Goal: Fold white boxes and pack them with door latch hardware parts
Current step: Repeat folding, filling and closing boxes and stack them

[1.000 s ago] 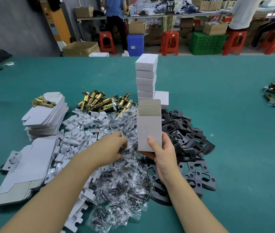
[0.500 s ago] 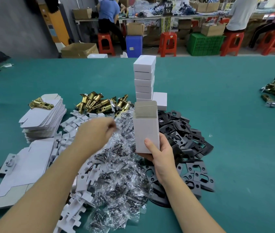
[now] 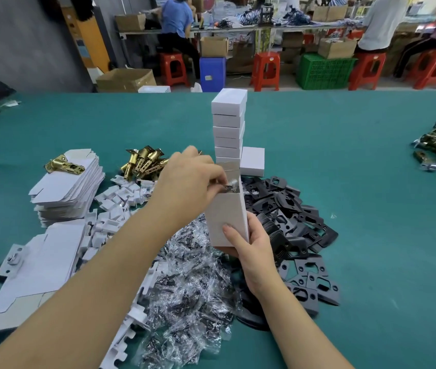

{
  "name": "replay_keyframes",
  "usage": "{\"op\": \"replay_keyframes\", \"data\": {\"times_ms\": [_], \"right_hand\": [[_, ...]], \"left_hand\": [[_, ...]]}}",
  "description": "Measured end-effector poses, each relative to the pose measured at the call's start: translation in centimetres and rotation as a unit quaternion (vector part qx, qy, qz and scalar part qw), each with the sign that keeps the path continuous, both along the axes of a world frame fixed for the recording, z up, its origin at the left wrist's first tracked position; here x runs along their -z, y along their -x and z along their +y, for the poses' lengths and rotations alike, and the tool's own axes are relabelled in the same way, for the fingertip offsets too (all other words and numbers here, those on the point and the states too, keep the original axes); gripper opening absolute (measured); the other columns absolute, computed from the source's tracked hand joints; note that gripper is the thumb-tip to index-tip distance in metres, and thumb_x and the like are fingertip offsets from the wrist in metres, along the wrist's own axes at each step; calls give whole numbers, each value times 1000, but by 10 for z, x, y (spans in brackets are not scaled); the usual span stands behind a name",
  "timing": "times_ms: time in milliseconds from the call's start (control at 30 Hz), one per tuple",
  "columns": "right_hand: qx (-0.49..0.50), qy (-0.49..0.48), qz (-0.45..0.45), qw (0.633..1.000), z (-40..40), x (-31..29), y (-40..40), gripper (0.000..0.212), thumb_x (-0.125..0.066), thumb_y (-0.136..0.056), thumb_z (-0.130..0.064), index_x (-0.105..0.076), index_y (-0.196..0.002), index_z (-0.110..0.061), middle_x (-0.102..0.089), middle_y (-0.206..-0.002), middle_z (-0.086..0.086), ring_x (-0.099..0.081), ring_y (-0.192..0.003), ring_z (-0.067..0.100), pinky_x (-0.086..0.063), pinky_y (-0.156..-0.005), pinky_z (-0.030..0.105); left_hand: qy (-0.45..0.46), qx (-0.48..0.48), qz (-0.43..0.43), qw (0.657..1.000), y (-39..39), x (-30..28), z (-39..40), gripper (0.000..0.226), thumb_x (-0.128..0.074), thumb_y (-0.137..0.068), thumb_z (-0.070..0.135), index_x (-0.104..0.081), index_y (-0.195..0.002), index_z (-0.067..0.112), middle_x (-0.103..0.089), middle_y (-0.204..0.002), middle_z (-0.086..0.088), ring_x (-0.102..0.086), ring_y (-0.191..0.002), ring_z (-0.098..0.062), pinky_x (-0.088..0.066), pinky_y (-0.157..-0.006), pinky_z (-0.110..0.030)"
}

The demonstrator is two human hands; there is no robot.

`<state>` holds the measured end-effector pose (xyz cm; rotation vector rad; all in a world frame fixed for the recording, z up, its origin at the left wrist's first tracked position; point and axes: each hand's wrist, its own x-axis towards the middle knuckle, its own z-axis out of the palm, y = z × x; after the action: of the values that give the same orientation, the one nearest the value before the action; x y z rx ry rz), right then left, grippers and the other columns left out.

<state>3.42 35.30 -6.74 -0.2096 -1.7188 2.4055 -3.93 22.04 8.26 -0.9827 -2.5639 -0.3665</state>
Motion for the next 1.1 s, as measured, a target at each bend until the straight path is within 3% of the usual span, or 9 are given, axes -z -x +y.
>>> {"op": "replay_keyframes", "data": {"times_ms": [133, 267, 467, 600, 667, 767, 900, 1000, 1100], "right_hand": [[6, -15, 1, 1000, -1, 0, 0, 35, -75, -92, -9, -66, -122, -24, -69, -115, 12, -68, -108, 35, -62, -86, 55], [4, -35, -1, 999, -3, -1, -1, 44, -75, -82, -24, -65, -126, -25, -68, -119, 11, -65, -112, 38, -59, -89, 60], [-3, 10, 9, 1000, -2, -2, -1, 42, -77, -85, -23, -65, -126, -22, -72, -116, 10, -70, -107, 33, -63, -84, 50], [-7, 23, 15, 1000, -2, -3, -1, 38, -76, -88, -21, -64, -125, -20, -72, -114, 11, -70, -103, 29, -62, -87, 52], [-6, 20, 17, 1000, -2, -3, -1, 38, -76, -88, -22, -65, -124, -21, -73, -114, 10, -70, -102, 28, -62, -87, 53], [-4, 22, 17, 1000, -2, -3, -1, 38, -76, -87, -24, -66, -123, -26, -73, -113, 7, -71, -101, 25, -63, -85, 49], [-2, 19, 18, 1000, -2, -3, -1, 38, -77, -87, -25, -66, -124, -28, -74, -114, 5, -71, -102, 25, -62, -86, 48], [-7, 13, 21, 1000, -3, -3, -1, 34, -77, -87, -25, -67, -120, -30, -74, -112, 5, -71, -101, 24, -63, -84, 45], [-7, 14, 20, 1000, -3, -4, -1, 37, -79, -85, -30, -68, -119, -32, -74, -113, 5, -71, -101, 24, -62, -84, 44]], "left_hand": [[94, -17, -13, 995, 1, -1, 1, 24, -52, -103, 40, -74, -112, 42, -70, -111, 12, -36, -94, -17, -29, -81, -36], [175, -21, -24, 984, 2, -4, -1, 35, -41, -106, 28, -69, -119, 45, -66, -113, 12, -29, -92, -16, -21, -79, -35], [58, -4, -76, 995, -2, 2, -9, 41, -44, -99, 17, -69, -122, 40, -61, -96, 7, -38, -91, -17, -17, -79, -32], [78, -22, -115, 990, -3, 7, -13, 42, -43, -99, 21, -67, -125, 46, -42, -88, 8, -42, -96, -27, -24, -85, -33], [51, -12, -117, 992, -6, 6, -13, 43, -45, -99, 18, -67, -126, 44, -40, -86, 13, -39, -97, -18, -20, -80, -31], [-44, 26, -157, 986, -10, 4, -16, 45, -50, -97, 8, -68, -126, 37, -41, -85, 27, -33, -98, 15, -25, -82, -20], [-20, -4, -228, 973, -9, 8, -21, 50, -49, -99, 15, -58, -133, 49, -45, -101, 5, -41, -103, -20, -38, -91, -36], [-23, -17, -212, 977, -8, 13, -20, 46, -50, -97, 12, -65, -129, 42, -45, -101, -1, -43, -103, -25, -40, -91, -37], [-55, 16, -141, 988, -9, 14, -20, 38, -56, -93, 4, -74, -117, 26, -64, -107, 0, -46, -99, -23, -43, -91, -41]]}}
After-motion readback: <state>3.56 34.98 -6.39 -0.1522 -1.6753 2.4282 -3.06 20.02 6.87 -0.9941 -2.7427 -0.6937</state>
